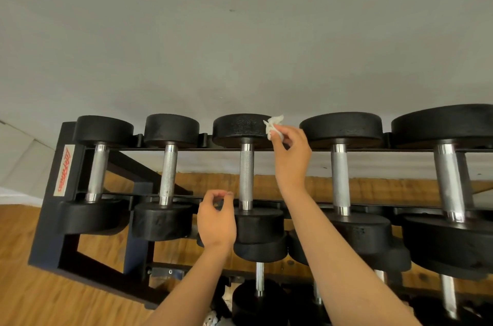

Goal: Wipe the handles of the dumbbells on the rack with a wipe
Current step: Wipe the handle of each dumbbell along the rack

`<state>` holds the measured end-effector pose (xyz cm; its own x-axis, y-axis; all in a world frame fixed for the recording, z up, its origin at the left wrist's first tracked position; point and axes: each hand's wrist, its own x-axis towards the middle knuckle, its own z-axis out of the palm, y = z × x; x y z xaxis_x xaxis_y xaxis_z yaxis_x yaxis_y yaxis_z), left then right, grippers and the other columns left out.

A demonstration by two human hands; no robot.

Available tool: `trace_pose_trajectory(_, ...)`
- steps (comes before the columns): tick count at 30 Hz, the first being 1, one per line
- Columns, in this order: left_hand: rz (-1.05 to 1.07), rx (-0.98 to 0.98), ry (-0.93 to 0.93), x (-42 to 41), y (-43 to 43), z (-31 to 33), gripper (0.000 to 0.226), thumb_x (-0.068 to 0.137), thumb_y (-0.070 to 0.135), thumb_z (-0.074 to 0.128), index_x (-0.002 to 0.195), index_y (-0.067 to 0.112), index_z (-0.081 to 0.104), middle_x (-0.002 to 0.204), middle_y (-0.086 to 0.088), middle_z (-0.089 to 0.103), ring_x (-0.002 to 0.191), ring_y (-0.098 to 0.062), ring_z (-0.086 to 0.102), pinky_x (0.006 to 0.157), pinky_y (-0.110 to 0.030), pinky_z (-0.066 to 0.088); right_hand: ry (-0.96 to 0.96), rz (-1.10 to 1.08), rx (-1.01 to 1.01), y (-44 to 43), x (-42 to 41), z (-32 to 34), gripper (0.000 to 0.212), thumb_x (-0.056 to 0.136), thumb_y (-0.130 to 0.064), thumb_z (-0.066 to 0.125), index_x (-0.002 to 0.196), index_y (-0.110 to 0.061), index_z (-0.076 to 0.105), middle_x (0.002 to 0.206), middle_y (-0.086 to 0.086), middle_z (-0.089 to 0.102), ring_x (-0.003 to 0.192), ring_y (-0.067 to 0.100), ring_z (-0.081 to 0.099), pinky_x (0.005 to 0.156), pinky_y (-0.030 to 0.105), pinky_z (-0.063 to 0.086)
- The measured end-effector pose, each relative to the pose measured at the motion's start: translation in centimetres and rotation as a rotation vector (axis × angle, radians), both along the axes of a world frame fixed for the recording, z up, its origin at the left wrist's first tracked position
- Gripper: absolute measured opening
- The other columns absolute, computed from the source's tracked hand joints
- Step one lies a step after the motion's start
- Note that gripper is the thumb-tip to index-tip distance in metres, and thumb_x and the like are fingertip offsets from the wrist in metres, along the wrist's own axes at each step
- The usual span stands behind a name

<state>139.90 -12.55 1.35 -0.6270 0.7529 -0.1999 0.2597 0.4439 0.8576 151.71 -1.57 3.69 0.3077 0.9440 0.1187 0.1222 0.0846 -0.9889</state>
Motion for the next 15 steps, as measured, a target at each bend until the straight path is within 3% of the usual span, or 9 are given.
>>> trace_pose_trajectory(6, -0.005, 0.006, 0.003, 0.1, 0.0, 0.3, 0.007, 0.093, 0.018, 0.059, 0.088, 0.022, 0.064, 0.092, 0.006, 0.065, 0.094, -0.014, 0.059, 0.072, -0.023, 0.040, -0.030, -0.040, -0.048, 1.9, 0.0, 1.1, 0.022, 0.095, -0.009, 0.057, 0.114, -0.006, 0.067, 0.111, 0.003, 0.063, 0.104, 0.012, 0.059, 0.096, 0.032, 0.050)
trace_pose_trajectory(10, -0.001, 0.010, 0.005, 0.1, 0.0, 0.2, 0.007, 0.092, 0.018, 0.060, 0.088, 0.021, 0.064, 0.092, 0.005, 0.066, 0.094, -0.014, 0.059, 0.070, -0.021, 0.040, -0.021, -0.022, -0.071, 0.5, 0.1, 0.1, 0.028, 0.096, -0.010, 0.055, 0.123, -0.010, 0.063, 0.122, 0.003, 0.063, 0.114, 0.010, 0.057, 0.100, 0.024, 0.046)
trace_pose_trajectory(15, -0.006, 0.014, -0.005, 0.1, 0.0, 0.2, 0.007, 0.092, 0.018, 0.060, 0.087, 0.020, 0.065, 0.091, 0.005, 0.066, 0.093, -0.014, 0.060, 0.073, -0.024, 0.041, 0.010, -0.063, -0.101, 0.7, -0.1, 0.2, 0.028, 0.096, -0.008, 0.054, 0.123, -0.009, 0.063, 0.122, 0.004, 0.064, 0.109, 0.004, 0.055, 0.097, 0.021, 0.046)
